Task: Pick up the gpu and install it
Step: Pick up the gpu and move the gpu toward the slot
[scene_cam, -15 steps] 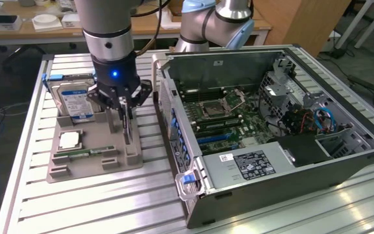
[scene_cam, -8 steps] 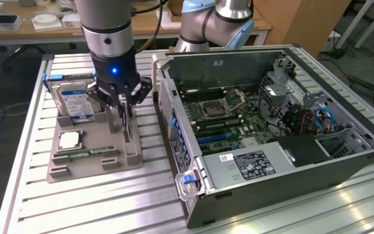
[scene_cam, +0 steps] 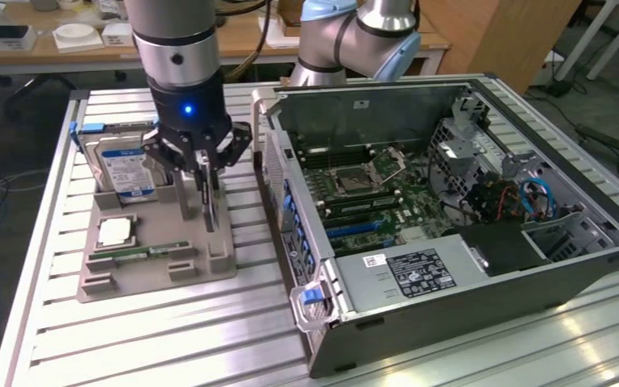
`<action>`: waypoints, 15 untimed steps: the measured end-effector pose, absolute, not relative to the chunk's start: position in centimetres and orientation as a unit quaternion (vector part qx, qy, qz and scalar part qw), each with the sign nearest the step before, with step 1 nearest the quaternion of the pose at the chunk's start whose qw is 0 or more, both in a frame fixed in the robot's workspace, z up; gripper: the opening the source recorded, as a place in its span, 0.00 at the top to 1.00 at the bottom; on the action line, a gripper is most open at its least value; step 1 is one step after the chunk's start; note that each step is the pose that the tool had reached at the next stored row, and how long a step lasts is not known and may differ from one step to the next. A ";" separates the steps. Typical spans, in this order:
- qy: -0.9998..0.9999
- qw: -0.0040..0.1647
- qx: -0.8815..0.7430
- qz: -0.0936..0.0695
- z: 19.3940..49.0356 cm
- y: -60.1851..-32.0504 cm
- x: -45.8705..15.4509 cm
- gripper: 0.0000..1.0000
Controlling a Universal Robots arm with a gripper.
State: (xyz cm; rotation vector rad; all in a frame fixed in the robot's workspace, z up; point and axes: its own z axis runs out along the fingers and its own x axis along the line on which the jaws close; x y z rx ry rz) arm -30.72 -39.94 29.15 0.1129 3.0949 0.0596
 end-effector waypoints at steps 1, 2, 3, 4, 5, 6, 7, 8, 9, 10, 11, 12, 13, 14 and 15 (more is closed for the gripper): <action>0.999 0.022 0.036 0.019 29.3 -39.9 -30.7 0.74; 0.999 0.022 0.036 0.019 29.6 -39.9 -30.7 0.74; 0.999 0.022 0.036 0.019 29.8 -39.9 -30.7 0.74; 0.999 0.022 0.036 0.019 30.0 -39.9 -30.7 0.74; 0.999 0.022 0.036 0.019 30.2 -39.9 -30.7 0.74; 0.999 0.022 0.036 0.019 30.4 -39.9 -30.7 0.74; 0.999 0.022 0.036 0.019 30.6 -39.9 -30.7 0.74; 0.999 0.022 0.036 0.019 30.8 -39.9 -30.7 0.74; 0.999 0.022 0.036 0.019 31.0 -39.9 -30.7 0.74; 0.999 0.022 0.036 0.019 31.2 -39.9 -30.7 0.74; 0.999 0.022 0.036 0.019 31.4 -39.9 -30.7 0.74; 0.999 0.022 0.036 0.019 31.4 -39.9 -30.7 0.74; 0.999 0.022 0.036 0.019 31.6 -39.9 -30.7 0.74; 0.999 0.022 0.036 0.019 31.7 -39.9 -30.7 0.74; 0.999 0.022 0.036 0.019 31.9 -39.9 -30.7 0.74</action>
